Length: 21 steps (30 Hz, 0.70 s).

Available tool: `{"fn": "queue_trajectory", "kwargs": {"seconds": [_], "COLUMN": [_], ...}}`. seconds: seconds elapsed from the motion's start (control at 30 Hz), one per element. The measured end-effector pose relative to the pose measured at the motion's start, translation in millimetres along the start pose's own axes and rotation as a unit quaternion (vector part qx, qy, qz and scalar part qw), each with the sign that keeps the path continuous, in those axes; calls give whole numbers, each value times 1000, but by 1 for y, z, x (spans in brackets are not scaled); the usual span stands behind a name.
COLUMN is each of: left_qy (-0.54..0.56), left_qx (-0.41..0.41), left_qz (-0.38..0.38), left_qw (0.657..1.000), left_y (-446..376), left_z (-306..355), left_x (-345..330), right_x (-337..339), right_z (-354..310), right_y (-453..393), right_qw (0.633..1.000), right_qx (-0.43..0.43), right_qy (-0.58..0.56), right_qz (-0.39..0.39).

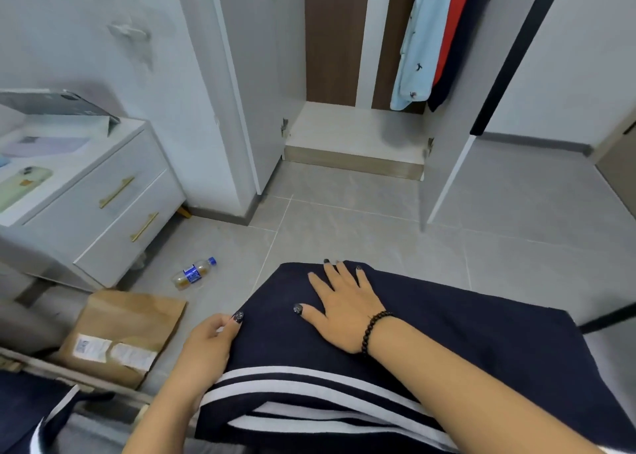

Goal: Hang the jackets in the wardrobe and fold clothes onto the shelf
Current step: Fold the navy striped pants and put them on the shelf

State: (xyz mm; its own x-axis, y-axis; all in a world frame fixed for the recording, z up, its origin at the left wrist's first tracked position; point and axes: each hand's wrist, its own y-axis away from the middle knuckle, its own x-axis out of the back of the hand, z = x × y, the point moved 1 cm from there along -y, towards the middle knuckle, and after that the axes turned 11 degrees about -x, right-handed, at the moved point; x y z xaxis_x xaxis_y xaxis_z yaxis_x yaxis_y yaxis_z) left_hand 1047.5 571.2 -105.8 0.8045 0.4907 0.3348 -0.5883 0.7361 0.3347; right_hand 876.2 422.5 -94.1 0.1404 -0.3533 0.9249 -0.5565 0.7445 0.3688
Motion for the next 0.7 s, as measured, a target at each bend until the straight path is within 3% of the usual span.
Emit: {"fn": "queue_trajectory", "kwargs": {"seconds": [0.3,0.47,0.53,0.57,0.6,0.7], "left_qy": [98,60,107,129,147,142], "left_qx": [68,-1,-66,-89,-102,-149], "left_qz": [-57,-115,-151,-186,-223,-325], "left_qw": [991,992,980,970,958,923], "left_y": [-6,-12,-1,6,14,38], "left_z": [62,103,130,142,155,185], "left_x": [-7,-15,-32,-40,-50,-93], "right_x": [-19,-33,-26,-19,-10,17], "right_z": [89,96,94,96,99,122], "right_y": [75,86,89,91,95,112], "right_qw": [986,984,986,971,932,732], "right_qx": [-149,-157,-144,-143,-152,-190], "right_qy": [55,74,-55,-175,-312,-648], "right_qz": [51,29,62,83,103,92]}}
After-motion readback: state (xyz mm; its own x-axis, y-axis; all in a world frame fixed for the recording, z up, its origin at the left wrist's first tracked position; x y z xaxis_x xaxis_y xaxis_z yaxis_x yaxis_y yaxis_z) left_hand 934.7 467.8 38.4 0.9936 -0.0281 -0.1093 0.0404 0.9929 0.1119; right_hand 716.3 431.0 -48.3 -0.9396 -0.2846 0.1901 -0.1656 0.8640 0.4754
